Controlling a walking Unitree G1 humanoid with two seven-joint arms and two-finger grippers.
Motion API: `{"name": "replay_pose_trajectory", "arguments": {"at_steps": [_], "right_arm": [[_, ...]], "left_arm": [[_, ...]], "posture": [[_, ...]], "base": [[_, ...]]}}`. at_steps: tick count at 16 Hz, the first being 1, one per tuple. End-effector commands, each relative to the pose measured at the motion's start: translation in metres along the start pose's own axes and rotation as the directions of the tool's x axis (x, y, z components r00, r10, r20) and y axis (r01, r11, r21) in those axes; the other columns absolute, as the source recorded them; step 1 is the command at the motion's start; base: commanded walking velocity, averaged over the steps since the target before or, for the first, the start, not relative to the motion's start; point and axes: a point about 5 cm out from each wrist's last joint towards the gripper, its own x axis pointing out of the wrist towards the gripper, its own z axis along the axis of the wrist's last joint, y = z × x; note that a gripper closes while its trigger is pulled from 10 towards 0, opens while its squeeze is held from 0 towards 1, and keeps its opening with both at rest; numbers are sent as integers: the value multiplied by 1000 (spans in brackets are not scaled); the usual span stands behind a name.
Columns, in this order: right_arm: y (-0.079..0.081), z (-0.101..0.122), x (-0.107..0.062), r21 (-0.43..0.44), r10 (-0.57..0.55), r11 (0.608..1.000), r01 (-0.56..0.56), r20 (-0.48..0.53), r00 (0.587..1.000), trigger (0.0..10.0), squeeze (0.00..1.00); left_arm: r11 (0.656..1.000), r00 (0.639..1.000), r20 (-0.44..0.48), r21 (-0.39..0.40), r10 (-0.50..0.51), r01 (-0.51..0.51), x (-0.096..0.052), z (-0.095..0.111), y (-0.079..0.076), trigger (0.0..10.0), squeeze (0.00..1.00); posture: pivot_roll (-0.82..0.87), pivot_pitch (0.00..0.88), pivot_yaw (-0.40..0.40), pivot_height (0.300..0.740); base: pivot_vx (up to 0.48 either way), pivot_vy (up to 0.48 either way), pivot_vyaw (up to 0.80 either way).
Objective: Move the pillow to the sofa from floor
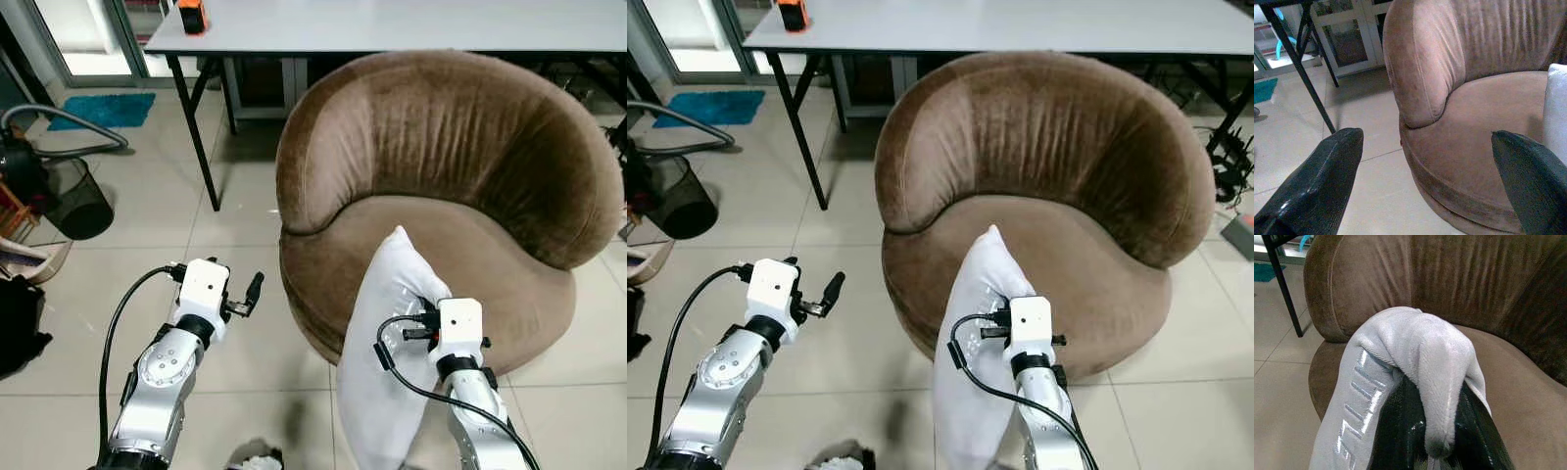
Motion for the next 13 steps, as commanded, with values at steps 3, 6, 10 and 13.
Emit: {"name": "replay_pose_trajectory", "arguments": {"at_steps": [3, 6, 10, 13], "right_arm": [[-1, 7, 3, 3, -4, 1000, 3, 51, 999, 10000, 0], [-2, 22, 11, 3, -3, 1000, 2, 100, 995, 10000, 0], [-8, 77, 42, -11, -23, 1000, 27, 265, 964, 10000, 0], [-14, 117, 74, -18, -29, 999, 38, 339, 940, 10000, 0]], "left_arm": [[1000, 1000, -9, 20, -11, 11, 3, -1, -2, 10000, 0], [1000, 1000, -8, 18, -11, 12, 5, -1, -3, 10000, 0], [1000, 1000, 0, 24, 12, -12, 11, 1, 1, 10000, 0], [998, 1000, 9, 54, 21, -22, 19, 5, 3, 10000, 0]], "posture": [[84, 2, 10, 740], [84, 0, 9, 740], [96, 0, 3, 740], [102, 0, 0, 740]], "base": [[0, 0, 0], [0, 0, 0], [0, 0, 0], [0, 0, 0]]}}
